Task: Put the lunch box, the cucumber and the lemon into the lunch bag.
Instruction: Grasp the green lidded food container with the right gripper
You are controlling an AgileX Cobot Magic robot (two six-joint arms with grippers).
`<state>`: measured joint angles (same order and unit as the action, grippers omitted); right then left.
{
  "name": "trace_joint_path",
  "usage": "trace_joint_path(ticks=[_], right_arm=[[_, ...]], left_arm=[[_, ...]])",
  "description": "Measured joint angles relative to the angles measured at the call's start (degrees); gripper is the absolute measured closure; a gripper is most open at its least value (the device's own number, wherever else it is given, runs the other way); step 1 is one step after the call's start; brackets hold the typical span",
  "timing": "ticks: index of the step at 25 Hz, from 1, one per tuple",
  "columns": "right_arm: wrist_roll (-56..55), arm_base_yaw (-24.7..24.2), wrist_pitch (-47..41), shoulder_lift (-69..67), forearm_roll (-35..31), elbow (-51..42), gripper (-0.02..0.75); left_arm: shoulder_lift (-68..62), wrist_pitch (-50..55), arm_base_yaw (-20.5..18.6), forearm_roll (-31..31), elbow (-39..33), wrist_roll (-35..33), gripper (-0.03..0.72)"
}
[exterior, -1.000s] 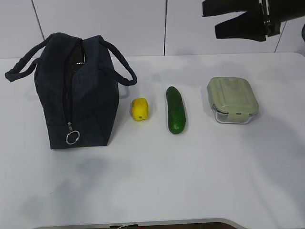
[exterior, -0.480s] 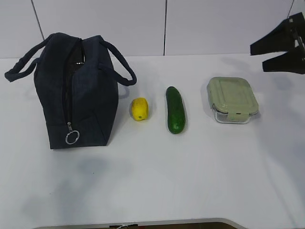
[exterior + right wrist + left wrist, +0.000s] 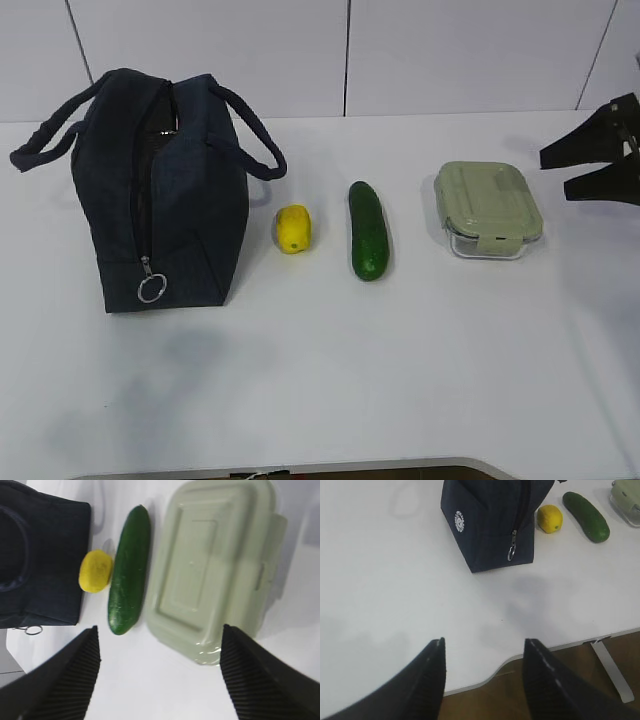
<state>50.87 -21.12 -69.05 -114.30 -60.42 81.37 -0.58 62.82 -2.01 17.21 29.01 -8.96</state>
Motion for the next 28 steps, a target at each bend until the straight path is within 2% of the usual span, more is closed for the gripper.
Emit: trace_joint_path(ticks=[12, 28], right_arm=[[0.2, 0.0, 0.6, -11.2, -1.4, 10.0, 0.147], [0.0, 0.0, 0.7, -16.0, -3.5, 11.8, 0.15]], left_arm=[[0.0, 0.0, 0.0, 0.0, 0.0, 0.0, 0.329], [0.0, 0.0, 0.0, 0.0, 0.0, 0.0, 0.329]])
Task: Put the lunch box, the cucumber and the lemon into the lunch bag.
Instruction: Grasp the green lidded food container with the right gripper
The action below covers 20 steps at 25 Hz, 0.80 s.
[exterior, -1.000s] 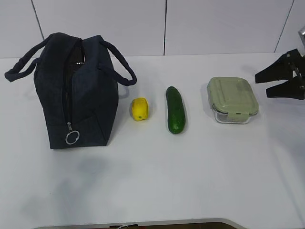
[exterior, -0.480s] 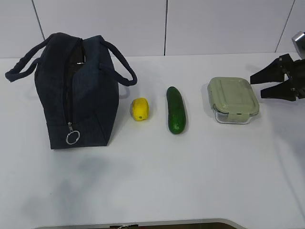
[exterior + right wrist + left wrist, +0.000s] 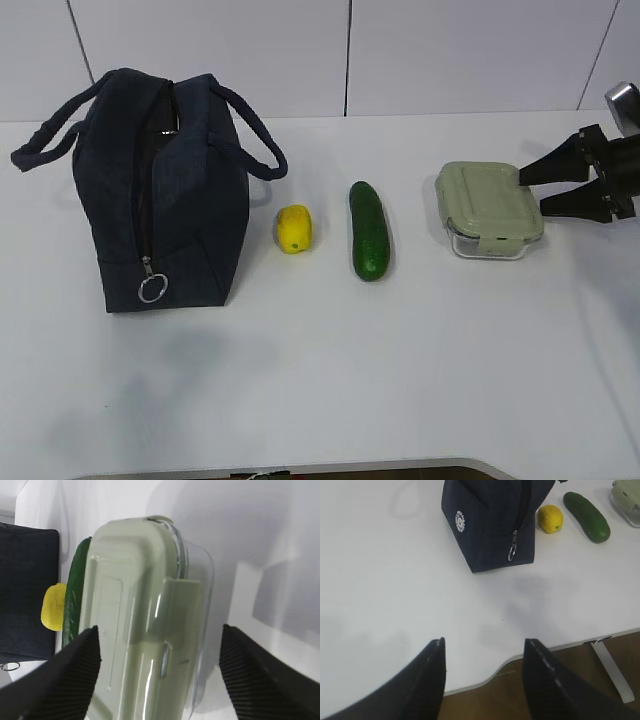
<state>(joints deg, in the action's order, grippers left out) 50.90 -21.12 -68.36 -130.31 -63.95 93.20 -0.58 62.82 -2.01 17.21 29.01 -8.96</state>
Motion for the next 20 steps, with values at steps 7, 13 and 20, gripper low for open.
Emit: trace_joint_path(ticks=[7, 13, 20], right_arm=[[0.0, 0.0, 0.0, -0.5, -1.6, 0.0, 0.151], [0.0, 0.0, 0.0, -1.4, -3.4, 0.0, 0.151], [0.0, 0.0, 0.1, -1.5, -3.7, 0.0, 0.152]], left_arm=[[0.0, 0.0, 0.0, 0.0, 0.0, 0.0, 0.329], [0.0, 0.0, 0.0, 0.0, 0.0, 0.0, 0.329], [0.0, 0.0, 0.0, 0.0, 0.0, 0.0, 0.329]])
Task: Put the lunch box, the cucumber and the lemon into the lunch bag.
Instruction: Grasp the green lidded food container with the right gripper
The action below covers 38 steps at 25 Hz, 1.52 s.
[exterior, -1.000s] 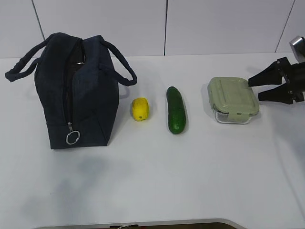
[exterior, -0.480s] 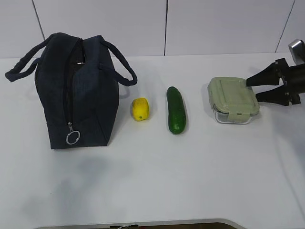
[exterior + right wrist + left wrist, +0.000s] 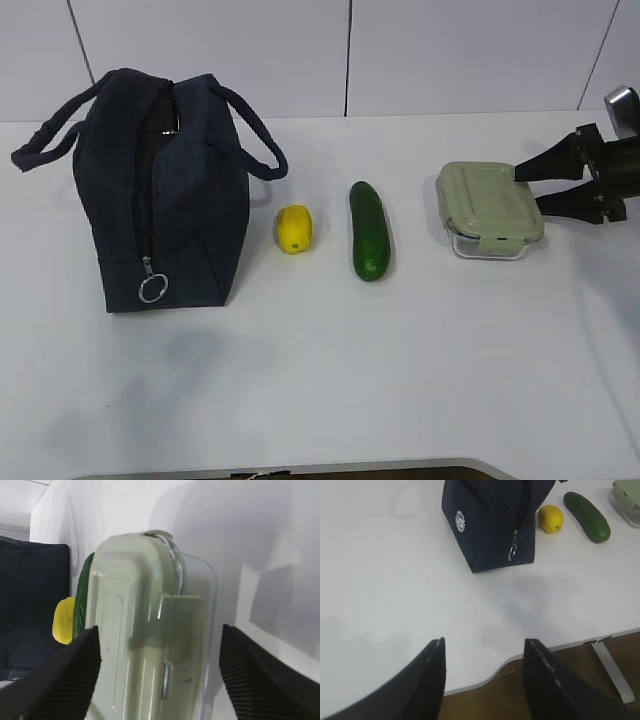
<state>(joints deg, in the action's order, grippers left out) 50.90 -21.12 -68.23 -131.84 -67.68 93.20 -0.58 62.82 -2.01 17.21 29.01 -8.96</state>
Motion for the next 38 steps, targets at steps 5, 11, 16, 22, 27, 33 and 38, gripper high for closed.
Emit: trace_joint_path(ticks=[5, 11, 16, 22, 27, 33, 38], right_arm=[[-1.7, 0.0, 0.0, 0.0, 1.5, 0.0, 0.152], [-2.4, 0.2, 0.0, 0.0, 1.8, 0.0, 0.153], [-2.6, 1.6, 0.1, 0.0, 1.8, 0.0, 0.153], [-2.6, 2.1, 0.1, 0.0, 1.8, 0.0, 0.153], [-2.6, 2.1, 0.5, 0.0, 1.8, 0.0, 0.153], [-2.7, 2.2, 0.5, 0.0, 1.8, 0.0, 0.153], [-2.7, 2.2, 0.5, 0.0, 1.8, 0.0, 0.153]], left_arm=[[0.0, 0.0, 0.0, 0.0, 0.0, 0.0, 0.329], [0.0, 0.0, 0.0, 0.0, 0.0, 0.0, 0.329], [0.0, 0.0, 0.0, 0.0, 0.0, 0.0, 0.329], [0.0, 0.0, 0.0, 0.0, 0.0, 0.0, 0.329], [0.0, 0.0, 0.0, 0.0, 0.0, 0.0, 0.329], [0.0, 0.0, 0.0, 0.0, 0.0, 0.0, 0.329], [0.0, 0.0, 0.0, 0.0, 0.0, 0.0, 0.329]])
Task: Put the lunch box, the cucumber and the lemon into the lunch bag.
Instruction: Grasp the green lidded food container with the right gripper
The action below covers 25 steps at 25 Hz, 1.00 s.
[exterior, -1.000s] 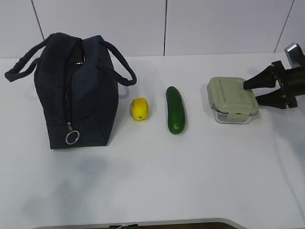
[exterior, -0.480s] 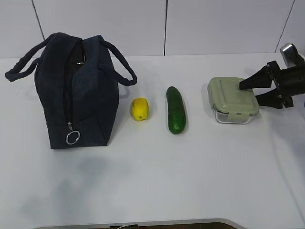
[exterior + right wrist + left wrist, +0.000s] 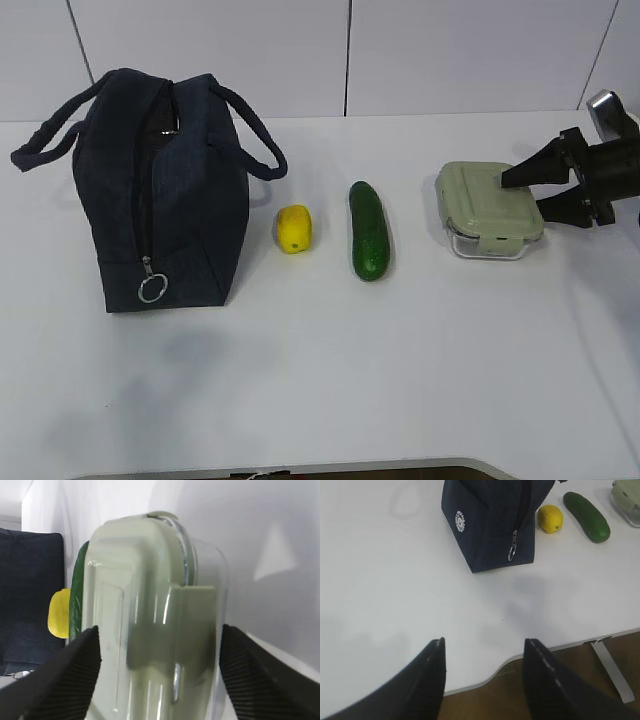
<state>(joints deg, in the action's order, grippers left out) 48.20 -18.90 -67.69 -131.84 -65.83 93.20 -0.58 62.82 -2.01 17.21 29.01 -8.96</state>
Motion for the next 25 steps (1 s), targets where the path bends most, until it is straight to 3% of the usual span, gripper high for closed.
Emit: trace_joint_path(ticks=[17, 25], right_arm=[[-0.1, 1.0, 0.0, 0.0, 1.4, 0.0, 0.153], [-0.1, 1.0, 0.0, 0.0, 2.4, 0.0, 0.251]], left_arm=[[0.0, 0.0, 0.0, 0.0, 0.0, 0.0, 0.329], [0.0, 0.0, 0.0, 0.0, 0.0, 0.0, 0.329]])
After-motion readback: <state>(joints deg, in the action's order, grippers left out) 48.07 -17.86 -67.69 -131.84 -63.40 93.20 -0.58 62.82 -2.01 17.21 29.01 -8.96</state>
